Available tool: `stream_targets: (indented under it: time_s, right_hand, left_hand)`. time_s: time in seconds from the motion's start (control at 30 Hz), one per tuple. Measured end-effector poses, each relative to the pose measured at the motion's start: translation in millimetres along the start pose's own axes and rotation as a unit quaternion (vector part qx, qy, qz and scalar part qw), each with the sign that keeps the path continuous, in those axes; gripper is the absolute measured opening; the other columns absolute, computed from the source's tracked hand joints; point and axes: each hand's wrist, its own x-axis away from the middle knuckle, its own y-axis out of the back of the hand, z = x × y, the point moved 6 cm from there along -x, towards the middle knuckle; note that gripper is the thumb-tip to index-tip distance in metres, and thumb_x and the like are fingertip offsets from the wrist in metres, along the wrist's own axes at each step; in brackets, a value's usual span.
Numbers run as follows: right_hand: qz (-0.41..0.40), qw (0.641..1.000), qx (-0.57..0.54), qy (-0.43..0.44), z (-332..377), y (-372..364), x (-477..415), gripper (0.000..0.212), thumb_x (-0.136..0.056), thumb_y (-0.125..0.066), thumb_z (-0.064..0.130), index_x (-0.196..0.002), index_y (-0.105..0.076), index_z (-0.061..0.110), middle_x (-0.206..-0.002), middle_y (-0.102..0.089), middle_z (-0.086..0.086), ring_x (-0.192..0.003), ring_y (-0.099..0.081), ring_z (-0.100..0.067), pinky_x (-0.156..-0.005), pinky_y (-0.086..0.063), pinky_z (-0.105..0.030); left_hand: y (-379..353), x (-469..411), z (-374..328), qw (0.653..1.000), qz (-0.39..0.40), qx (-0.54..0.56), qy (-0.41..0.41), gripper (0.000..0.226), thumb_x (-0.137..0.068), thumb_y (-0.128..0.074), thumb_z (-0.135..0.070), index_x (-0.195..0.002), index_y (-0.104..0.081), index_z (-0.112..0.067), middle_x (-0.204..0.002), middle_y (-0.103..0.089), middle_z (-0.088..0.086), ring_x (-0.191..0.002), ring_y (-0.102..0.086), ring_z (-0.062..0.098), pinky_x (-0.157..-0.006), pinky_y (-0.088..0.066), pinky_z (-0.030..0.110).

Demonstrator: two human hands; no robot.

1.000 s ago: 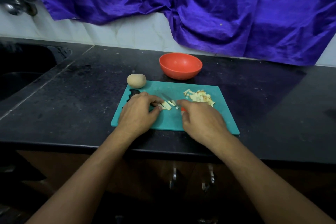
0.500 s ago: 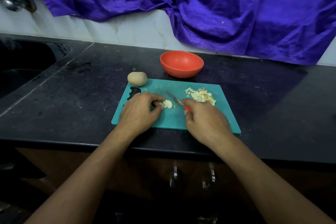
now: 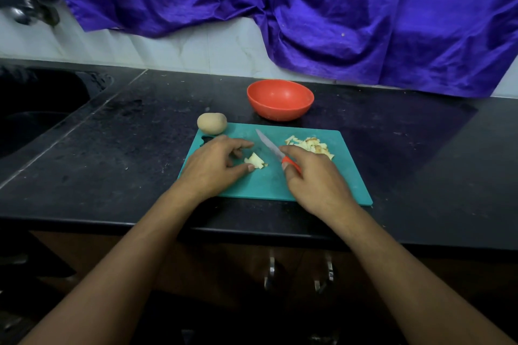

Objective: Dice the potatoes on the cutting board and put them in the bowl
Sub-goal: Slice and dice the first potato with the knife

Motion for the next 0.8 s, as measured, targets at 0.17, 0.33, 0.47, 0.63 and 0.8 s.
stream_targets:
  time_s: [0.17,0.33,0.47,0.63,0.8]
  right_hand:
    - [-0.07,0.997,-0.037,0.012,0.8,0.7,8.6,0.041,-0.103,-0.052,0.03,-0.144,-0.056,0.03,-0.121,-0.072,0.001,-0.096,-0.067,-0.018,-0.081,-0.055,-0.037]
    - [-0.091,0.993,-0.069,0.018,-1.3,2.1,10.2,0.04,-0.103,-0.054,0.03,-0.142,-0.059,0.027,-0.123,-0.072,0.002,-0.099,-0.067,-0.014,-0.085,-0.056,-0.037]
    - [-0.087,0.994,-0.068,0.018,-2.1,0.3,10.0,0.039,-0.103,-0.054,0.032,-0.141,-0.059,0.028,-0.115,-0.074,0.003,-0.081,-0.064,-0.006,-0.071,-0.052,-0.03]
    - [-0.088,0.994,-0.059,0.027,1.1,1.0,11.4,0.039,-0.103,-0.054,0.031,-0.141,-0.06,0.028,-0.115,-0.074,0.003,-0.085,-0.065,-0.011,-0.076,-0.053,-0.032]
    - [-0.094,0.994,-0.055,0.031,2.9,2.0,12.9,0.039,-0.102,-0.055,0.03,-0.141,-0.06,0.026,-0.116,-0.074,0.002,-0.094,-0.067,-0.015,-0.081,-0.055,-0.038]
  left_hand:
    - [0.1,-9.0,-0.7,0.993,0.066,0.012,-0.095,0.05,-0.09,-0.075,-0.039,-0.136,-0.059,-0.047,-0.14,-0.047,-0.022,-0.094,-0.062,0.004,-0.088,-0.054,0.035]
    - [-2.7,-14.3,-6.2,0.983,0.103,0.026,-0.152,0.031,-0.093,-0.069,-0.038,-0.123,-0.071,-0.04,-0.127,-0.065,-0.026,-0.109,-0.065,0.006,-0.089,-0.055,0.042]
    - [0.2,-15.3,0.6,0.991,0.058,0.017,-0.121,0.023,-0.089,-0.076,-0.041,-0.112,-0.077,-0.038,-0.113,-0.071,-0.027,-0.096,-0.067,0.004,-0.08,-0.056,0.04]
    - [-0.1,-8.5,-4.9,0.997,-0.007,-0.024,-0.079,0.017,-0.087,-0.078,-0.043,-0.104,-0.079,-0.04,-0.104,-0.073,-0.026,-0.09,-0.065,-0.001,-0.072,-0.054,0.028]
    - [-6.6,0.7,-11.5,0.993,-0.073,-0.081,-0.033,0.015,-0.09,-0.073,-0.045,-0.102,-0.079,-0.039,-0.104,-0.073,-0.022,-0.095,-0.063,0.004,-0.075,-0.054,0.032]
